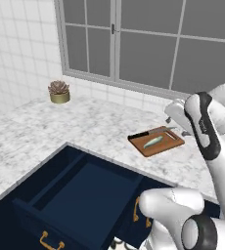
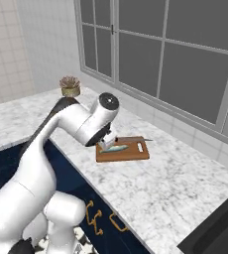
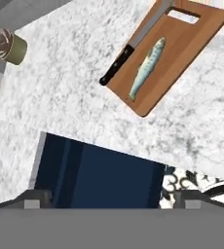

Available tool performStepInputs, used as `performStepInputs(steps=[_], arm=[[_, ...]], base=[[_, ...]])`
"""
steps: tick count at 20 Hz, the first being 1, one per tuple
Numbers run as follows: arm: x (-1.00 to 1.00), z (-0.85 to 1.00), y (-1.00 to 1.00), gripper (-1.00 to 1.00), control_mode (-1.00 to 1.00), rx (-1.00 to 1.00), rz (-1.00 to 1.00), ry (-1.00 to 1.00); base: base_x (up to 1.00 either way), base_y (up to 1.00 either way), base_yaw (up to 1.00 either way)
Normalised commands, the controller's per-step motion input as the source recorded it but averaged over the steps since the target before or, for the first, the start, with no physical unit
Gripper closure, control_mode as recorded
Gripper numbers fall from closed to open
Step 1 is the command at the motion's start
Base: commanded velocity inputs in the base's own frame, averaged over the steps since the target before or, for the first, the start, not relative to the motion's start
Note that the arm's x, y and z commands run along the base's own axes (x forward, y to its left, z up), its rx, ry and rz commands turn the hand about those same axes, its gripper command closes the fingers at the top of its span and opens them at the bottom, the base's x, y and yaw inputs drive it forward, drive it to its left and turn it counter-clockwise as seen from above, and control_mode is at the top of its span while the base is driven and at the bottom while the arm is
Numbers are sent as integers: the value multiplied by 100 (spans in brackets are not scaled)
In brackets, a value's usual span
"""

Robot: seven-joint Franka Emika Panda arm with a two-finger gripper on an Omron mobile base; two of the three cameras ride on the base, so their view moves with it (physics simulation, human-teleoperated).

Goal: Pick up the knife from the drawer and place it on the cutting board. Then place the meat from the plate to the cutting board.

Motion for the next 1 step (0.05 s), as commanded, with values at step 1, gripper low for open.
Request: performStepInputs(steps=[1], arm=[[-100,43,9,-100,-100,0,13,-33]], base=[[0,0,0]])
